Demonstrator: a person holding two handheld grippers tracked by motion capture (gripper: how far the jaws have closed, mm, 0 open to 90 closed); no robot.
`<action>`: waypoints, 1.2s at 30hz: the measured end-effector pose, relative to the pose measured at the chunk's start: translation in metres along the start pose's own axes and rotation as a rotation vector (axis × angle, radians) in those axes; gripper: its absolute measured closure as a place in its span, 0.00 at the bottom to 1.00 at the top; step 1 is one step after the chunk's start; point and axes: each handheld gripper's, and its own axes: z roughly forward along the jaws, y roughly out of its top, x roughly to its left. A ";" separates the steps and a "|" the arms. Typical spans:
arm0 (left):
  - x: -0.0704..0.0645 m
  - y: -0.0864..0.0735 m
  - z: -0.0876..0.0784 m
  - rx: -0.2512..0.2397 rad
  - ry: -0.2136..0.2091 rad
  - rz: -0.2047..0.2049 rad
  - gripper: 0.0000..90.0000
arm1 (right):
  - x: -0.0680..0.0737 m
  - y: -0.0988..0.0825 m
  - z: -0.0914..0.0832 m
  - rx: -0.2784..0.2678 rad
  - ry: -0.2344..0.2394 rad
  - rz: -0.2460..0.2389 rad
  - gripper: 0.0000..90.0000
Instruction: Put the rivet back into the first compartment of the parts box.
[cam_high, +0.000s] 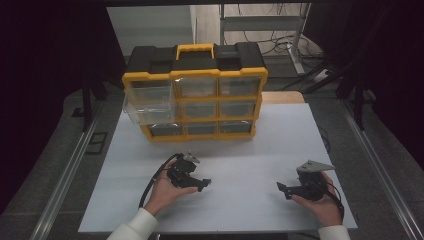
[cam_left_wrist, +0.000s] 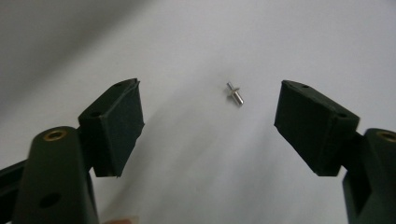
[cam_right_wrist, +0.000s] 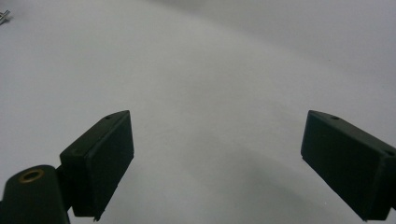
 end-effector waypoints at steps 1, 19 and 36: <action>-0.001 0.001 0.002 0.003 0.003 -0.001 0.28 | 0.000 0.000 0.000 0.000 0.001 0.001 0.11; -0.015 0.010 0.028 0.073 0.073 0.083 0.57 | -0.002 0.000 -0.001 -0.003 -0.002 0.004 0.11; -0.015 0.009 0.028 0.071 -0.004 0.101 0.92 | -0.002 0.000 -0.002 -0.005 -0.002 0.008 0.11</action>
